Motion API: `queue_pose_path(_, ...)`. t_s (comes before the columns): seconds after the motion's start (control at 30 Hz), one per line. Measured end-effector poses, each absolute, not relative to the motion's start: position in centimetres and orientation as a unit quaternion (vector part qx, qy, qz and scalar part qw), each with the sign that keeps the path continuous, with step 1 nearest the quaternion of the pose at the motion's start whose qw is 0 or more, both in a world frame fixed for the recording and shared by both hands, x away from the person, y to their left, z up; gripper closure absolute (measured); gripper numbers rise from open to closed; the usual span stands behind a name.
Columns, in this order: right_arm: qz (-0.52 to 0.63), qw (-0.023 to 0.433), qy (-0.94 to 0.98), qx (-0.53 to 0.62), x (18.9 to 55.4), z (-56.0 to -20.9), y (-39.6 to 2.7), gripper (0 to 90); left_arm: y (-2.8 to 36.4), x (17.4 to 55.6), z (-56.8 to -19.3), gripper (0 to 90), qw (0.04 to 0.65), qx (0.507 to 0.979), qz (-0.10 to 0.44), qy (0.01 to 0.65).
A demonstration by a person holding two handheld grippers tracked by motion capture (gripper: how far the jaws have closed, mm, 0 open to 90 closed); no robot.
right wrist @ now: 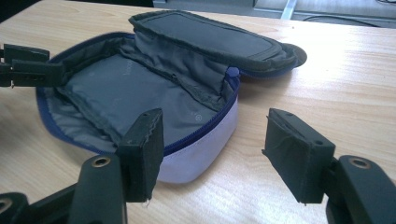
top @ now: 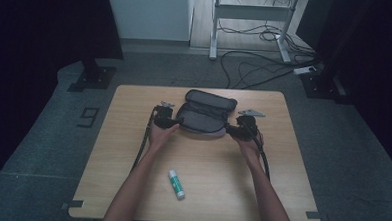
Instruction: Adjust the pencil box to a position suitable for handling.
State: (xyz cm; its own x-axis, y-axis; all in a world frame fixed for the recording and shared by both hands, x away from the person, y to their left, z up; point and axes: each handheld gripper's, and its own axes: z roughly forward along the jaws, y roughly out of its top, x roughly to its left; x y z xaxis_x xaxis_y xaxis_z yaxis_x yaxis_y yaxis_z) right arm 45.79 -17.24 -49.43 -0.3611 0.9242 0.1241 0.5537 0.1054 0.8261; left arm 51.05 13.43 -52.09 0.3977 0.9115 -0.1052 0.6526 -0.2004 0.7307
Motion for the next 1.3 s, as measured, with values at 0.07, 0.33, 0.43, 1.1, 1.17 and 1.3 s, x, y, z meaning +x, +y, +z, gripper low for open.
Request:
queue_pose_path(0.07,0.42,0.219,0.71,0.521,46.2,-49.5,-17.1,37.7,13.2,51.2,-52.1,41.6,0.362,0.755,0.178,0.517)
queue_pose_path(0.33,0.406,0.208,0.712,0.534,47.6,-51.3,-16.8,38.6,12.9,51.5,-52.9,44.8,0.342,0.76,0.174,0.525)
queue_pose_path(0.43,0.403,0.205,0.713,0.535,47.8,-51.7,-16.7,38.7,12.8,51.5,-53.0,45.2,0.341,0.76,0.175,0.525)
queue_pose_path(1.1,0.381,0.176,0.716,0.557,49.3,-53.6,-15.6,51.9,13.3,51.7,-53.4,67.3,0.335,0.766,0.171,0.521)
queue_pose_path(1.17,0.379,0.172,0.718,0.558,49.4,-53.7,-15.5,55.8,13.3,51.8,-53.4,68.9,0.337,0.765,0.168,0.522)
queue_pose_path(1.3,0.369,0.175,0.72,0.561,49.3,-53.8,-15.2,65.9,13.5,51.8,-53.4,73.0,0.34,0.765,0.164,0.522)
